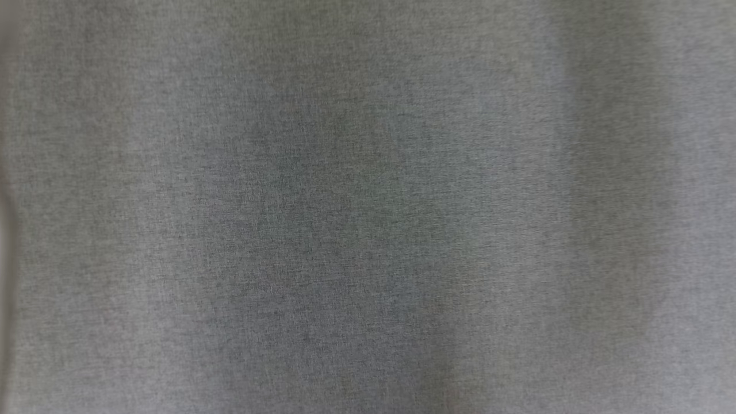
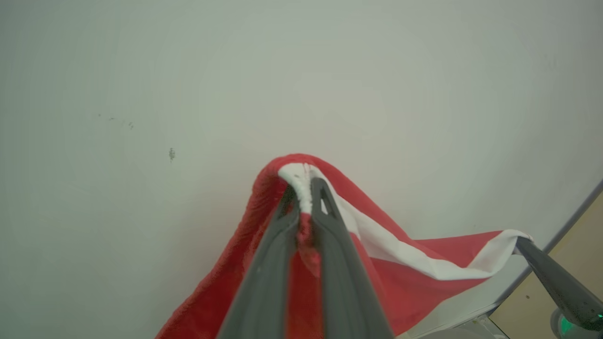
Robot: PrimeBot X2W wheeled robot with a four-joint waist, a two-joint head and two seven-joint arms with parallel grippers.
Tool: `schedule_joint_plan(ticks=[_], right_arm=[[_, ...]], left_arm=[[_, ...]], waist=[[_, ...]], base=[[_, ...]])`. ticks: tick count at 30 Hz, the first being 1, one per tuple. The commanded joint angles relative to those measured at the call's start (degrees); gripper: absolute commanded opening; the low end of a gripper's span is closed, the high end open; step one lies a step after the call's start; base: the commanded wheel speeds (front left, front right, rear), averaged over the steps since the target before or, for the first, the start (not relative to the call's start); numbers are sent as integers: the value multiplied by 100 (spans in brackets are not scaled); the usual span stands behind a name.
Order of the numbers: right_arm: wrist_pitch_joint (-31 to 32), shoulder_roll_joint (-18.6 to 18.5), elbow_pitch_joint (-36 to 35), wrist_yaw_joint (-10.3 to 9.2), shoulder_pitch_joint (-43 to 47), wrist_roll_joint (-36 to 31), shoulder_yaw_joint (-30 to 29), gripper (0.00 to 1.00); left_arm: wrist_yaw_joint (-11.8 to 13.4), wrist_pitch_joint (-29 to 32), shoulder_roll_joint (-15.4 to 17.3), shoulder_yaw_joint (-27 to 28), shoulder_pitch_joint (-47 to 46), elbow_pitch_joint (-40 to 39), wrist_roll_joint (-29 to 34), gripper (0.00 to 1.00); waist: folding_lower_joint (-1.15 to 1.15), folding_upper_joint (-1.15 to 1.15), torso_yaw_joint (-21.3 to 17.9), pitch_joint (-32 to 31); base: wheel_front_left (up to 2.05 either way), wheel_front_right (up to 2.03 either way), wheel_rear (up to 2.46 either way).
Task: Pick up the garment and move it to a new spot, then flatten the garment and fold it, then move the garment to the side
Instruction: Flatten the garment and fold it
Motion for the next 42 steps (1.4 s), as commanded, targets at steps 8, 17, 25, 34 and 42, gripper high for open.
schedule_joint_plan(ticks=[8,17,25,34,42], right_arm=[[-386,-616,-1068,-12,1728,636,738,0],[-759,-1735,-2635,-11,5139,1277,890,0],[-856,-1794,-3146,-12,7371,1291,728,0],[-602,-1623,-3285,-12,9125,994,665,0],[-157,-1398,-3719,-12,10259,788,336,0]], left_arm=[[-5,-385,153,-335,1788,-1088,-868,0],[36,-1024,670,-516,5334,-3067,-1585,0],[345,-1327,950,-920,7849,-4500,-1575,0],[548,-1538,1145,-1151,9425,-4248,-1096,0],[617,-1570,1076,-892,10284,-4123,-721,0]], waist=[[-1,-2,14,-682],[-1,-2,141,-1668],[-1,-2,291,-2182],[-1,-2,412,-2765],[-1,-2,452,-3093]], base=[[0,0,0],[0,0,0],[0,0,0],[0,0,0],[0,0,0]])
